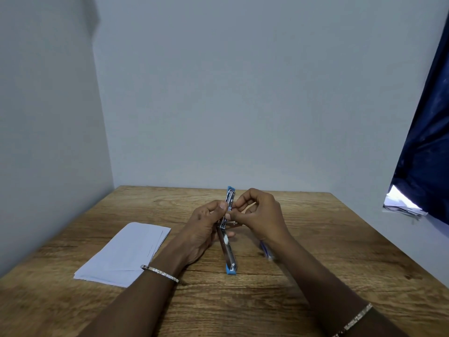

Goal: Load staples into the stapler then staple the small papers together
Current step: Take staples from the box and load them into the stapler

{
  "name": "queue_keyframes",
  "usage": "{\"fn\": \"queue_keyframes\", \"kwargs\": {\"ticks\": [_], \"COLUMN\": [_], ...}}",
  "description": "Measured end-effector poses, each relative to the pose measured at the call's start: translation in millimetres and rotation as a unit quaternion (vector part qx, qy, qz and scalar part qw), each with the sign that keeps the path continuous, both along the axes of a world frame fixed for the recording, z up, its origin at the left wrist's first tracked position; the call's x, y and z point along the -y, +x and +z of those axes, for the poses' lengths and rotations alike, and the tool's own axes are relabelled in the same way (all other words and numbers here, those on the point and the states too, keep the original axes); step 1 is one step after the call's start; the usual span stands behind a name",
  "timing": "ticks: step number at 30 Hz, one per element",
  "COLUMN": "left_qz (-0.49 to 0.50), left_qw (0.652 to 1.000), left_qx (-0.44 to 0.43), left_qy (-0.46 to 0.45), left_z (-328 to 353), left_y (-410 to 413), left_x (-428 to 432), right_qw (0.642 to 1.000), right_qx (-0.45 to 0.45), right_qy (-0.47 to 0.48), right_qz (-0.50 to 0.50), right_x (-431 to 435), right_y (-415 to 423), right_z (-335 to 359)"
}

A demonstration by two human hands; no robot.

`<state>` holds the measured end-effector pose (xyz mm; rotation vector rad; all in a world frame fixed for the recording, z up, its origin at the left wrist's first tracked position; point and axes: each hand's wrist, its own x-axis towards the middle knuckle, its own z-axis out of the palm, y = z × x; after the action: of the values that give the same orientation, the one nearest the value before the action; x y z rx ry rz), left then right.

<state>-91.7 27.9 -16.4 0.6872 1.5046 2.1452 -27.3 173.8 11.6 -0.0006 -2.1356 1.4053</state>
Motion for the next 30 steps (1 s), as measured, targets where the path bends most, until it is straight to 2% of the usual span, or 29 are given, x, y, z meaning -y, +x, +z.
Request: {"fn": "queue_keyframes", "kwargs": {"ticks": [15, 21, 30], "left_qz": [-0.02, -0.019, -0.013], "left_qw": [1.0, 1.0, 1.0], "left_qx": [0.005, -0.003, 0.001], "left_qy": [0.015, -0.001, 0.0], "left_z": [-0.7, -0.7, -3.6], "left_y": [-2.8, -2.6, -6.4], "left_x": [1.5, 1.6, 0.6], "right_qw": [0.996, 0.997, 0.991], "right_qx": [-0.01, 0.025, 0.024], "right_qy": [0.069, 0.076, 0.131], "right_qz": [-0.053, -0.003, 0.024], "right_x": [9.3, -0.5, -1.1], "right_y": [3.6, 4.1, 3.5], "right_z": [-1.1, 7.1, 11.3]}}
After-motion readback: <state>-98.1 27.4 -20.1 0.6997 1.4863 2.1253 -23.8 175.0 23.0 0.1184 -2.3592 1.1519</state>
